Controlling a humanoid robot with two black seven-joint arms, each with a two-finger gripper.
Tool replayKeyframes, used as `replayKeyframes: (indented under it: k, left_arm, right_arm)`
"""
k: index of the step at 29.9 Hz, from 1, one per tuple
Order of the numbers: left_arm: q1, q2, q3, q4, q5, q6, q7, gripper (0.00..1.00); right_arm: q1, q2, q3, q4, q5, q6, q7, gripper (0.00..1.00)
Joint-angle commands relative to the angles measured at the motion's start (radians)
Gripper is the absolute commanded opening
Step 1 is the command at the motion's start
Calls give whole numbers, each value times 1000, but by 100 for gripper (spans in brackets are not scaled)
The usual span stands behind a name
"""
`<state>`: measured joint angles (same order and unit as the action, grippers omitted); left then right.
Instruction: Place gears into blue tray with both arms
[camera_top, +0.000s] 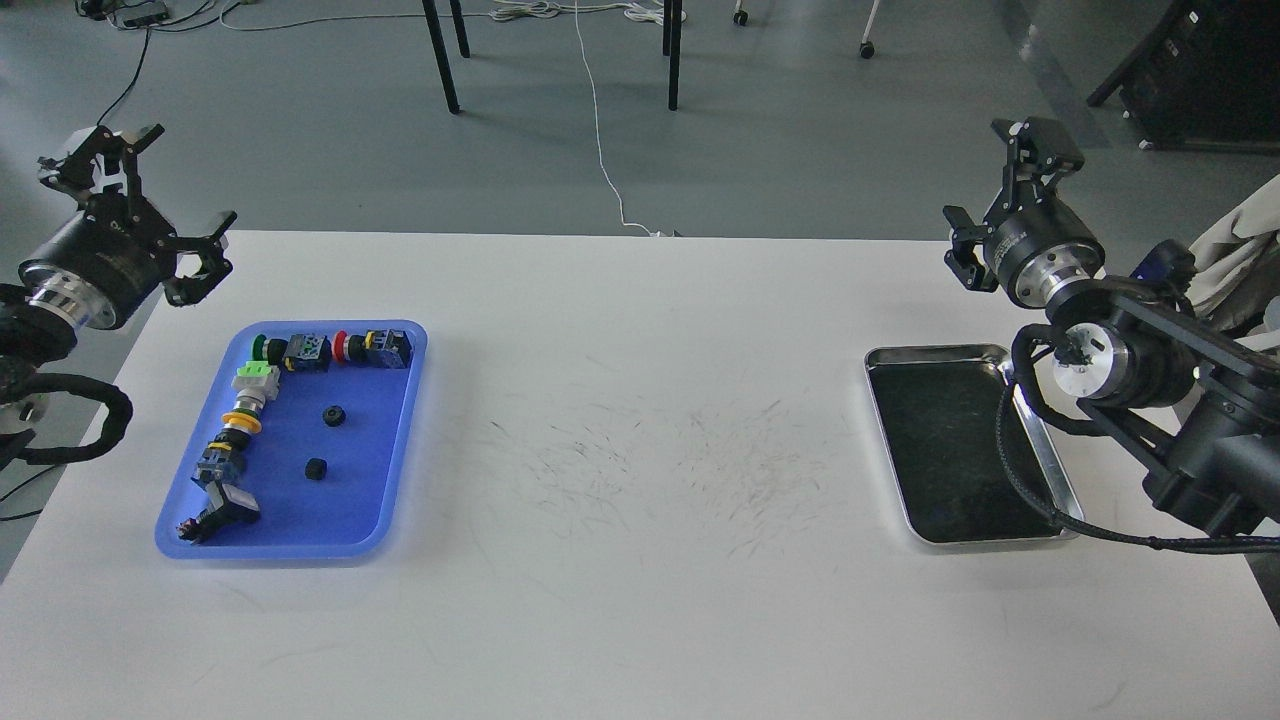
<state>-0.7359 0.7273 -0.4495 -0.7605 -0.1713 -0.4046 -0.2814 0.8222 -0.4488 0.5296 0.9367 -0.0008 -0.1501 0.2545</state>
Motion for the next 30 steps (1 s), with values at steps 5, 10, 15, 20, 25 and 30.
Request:
replayKeyframes:
  k: [5,10,15,20,25,30]
  left_arm:
    - [-6,-12,3,3,4,21,51,99]
    - [-11,-19,11,1,16,44,56,99]
    - [-13,-20,11,1,21,49,53,99]
    - [-13,-35,12,4,24,55,50,99]
    - [-17,-42,11,3,29,61,45,99]
    - [-25,-42,11,6,29,64,45,99]
  right_arm:
    - [5,36,26,-24,24,1,6,99]
    - [5,39,24,-27,10,1,8,99]
    - [6,39,21,-26,7,4,8,99]
    - [9,38,26,-26,2,4,8,99]
    - [20,39,27,-44,2,4,8,99]
    - [29,51,29,-79,2,12,8,99]
